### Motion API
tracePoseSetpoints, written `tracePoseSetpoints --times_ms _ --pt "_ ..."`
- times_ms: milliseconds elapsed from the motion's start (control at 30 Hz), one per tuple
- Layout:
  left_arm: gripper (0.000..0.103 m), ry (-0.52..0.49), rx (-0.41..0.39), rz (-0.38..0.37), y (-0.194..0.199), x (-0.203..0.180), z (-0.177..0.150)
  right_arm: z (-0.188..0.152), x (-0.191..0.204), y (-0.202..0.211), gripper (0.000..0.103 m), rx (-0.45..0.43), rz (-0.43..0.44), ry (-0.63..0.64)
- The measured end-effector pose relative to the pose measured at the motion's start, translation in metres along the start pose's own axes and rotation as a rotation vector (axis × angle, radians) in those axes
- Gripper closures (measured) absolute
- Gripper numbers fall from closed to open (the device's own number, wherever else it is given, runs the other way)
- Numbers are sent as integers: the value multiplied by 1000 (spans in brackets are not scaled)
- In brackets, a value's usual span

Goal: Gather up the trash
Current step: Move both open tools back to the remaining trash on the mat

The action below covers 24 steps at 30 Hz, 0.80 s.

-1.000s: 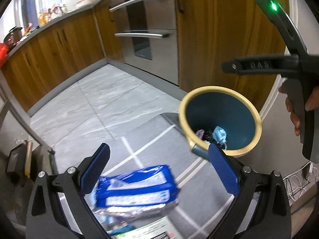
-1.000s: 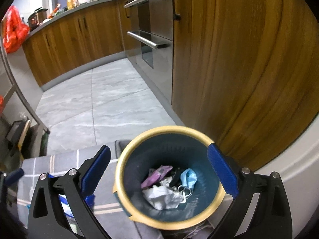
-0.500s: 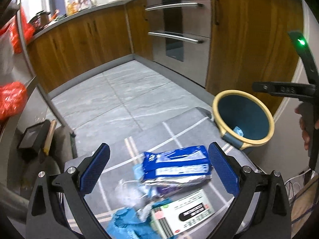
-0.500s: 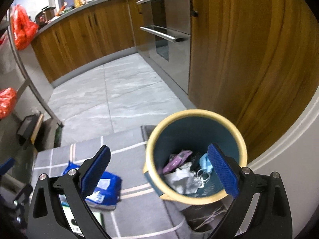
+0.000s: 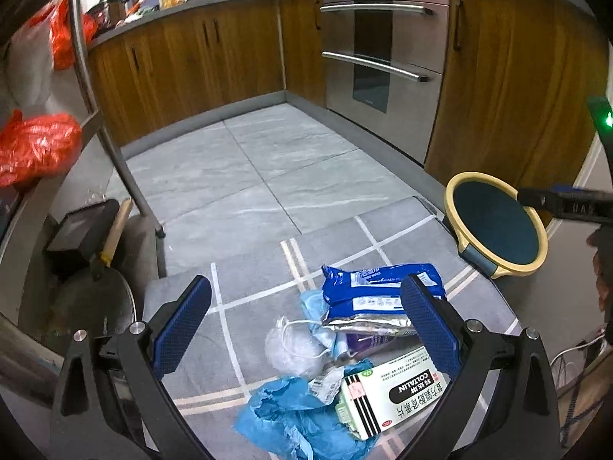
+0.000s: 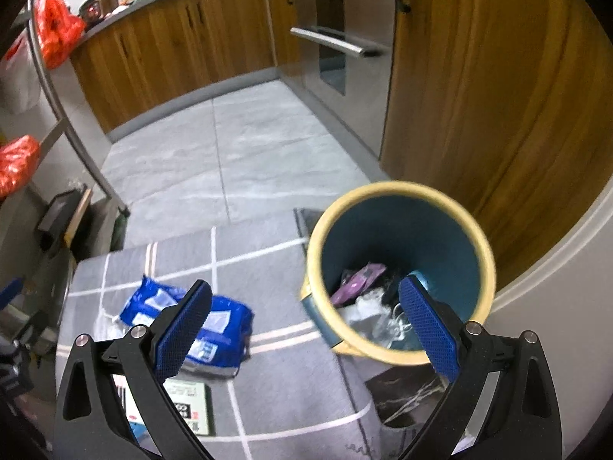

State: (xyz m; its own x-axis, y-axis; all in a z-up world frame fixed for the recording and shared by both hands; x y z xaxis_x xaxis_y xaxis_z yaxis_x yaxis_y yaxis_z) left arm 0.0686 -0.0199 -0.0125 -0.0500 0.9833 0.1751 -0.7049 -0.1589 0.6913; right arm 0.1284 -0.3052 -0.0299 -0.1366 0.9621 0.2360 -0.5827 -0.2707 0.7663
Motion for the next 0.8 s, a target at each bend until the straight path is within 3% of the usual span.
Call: tracePoseSetpoints --times_ms 267,400,567,800 --pt "6 -36 56 57 -16 16 -10 -5 16 -17 6 43 12 39" --pt "6 -24 83 38 -22 18 -10 -9 29 -27 6 66 57 57" --pt "6 -73 95 25 -32 21 -18 -27 65 -46 6 113 105 211" --pt "6 -57 219 8 -63 37 -49 -45 103 -70 6 154 161 343"
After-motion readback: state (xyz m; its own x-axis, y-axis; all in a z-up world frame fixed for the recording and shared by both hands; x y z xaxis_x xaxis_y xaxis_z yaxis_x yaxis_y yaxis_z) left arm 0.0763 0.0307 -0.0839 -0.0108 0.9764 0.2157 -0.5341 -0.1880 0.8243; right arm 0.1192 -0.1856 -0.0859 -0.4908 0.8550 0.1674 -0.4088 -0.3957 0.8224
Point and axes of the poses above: each gripper's, at about its wrist camera, not at the fingertips, and y roughly against the way its jaws point, x to its left, z to its top, the point moved 2 cm from there along -y, roughly the way its jaws point, and after that the axes turned 10 degrees about z, right-handed, at the moved point
